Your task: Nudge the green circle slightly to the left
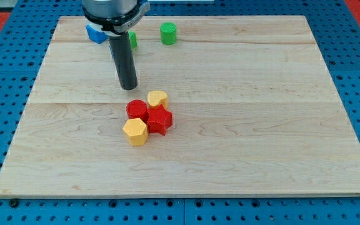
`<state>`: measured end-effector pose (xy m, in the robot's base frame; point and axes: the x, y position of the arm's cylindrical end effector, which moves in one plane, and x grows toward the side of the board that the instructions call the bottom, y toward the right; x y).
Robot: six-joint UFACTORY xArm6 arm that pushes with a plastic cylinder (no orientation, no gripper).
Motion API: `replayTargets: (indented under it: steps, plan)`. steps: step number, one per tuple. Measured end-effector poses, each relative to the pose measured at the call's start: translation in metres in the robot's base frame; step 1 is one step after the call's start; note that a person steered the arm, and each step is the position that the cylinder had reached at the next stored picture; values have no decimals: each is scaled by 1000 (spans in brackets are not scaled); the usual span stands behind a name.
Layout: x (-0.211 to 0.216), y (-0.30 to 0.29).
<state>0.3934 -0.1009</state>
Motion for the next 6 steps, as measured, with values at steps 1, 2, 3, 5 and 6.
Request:
replayTargets:
  steps: [1, 2, 3, 5, 6]
  plan:
    - [-11, 57]
    - [-74, 165]
    - [-132, 168]
    - [-146, 9]
    - [-146, -4]
